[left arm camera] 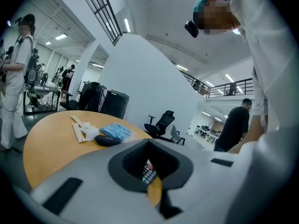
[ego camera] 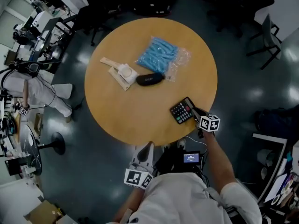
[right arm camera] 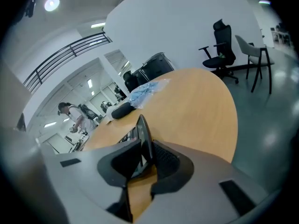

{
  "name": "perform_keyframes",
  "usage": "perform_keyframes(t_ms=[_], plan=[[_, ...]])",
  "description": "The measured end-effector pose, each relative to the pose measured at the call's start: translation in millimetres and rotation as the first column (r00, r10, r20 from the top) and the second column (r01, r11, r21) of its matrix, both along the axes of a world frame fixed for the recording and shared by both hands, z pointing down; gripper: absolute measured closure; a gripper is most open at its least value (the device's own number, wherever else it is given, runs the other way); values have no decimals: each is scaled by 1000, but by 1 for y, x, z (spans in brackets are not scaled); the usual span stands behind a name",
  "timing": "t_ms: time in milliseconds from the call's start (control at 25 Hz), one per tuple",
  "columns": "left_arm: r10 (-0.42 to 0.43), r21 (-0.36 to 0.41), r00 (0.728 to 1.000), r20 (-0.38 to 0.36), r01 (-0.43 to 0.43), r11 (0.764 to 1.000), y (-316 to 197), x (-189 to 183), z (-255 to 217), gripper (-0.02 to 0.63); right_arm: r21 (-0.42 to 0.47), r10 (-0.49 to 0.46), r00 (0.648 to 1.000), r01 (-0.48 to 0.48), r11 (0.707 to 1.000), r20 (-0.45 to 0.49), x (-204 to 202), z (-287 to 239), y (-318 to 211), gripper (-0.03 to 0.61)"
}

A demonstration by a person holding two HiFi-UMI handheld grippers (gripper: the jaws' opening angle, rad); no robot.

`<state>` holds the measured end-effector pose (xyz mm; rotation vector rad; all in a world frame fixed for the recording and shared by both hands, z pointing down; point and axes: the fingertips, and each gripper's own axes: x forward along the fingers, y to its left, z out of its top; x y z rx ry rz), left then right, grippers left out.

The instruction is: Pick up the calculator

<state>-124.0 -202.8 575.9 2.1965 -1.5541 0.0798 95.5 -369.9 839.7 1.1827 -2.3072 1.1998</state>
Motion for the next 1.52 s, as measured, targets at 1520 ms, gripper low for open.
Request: perform_keyframes(t_ms=[1520], plan=[[100,245,994,32,-105,964,27,36,-58,607,538,69,964,84,839,-257,-6,-305,185,525]])
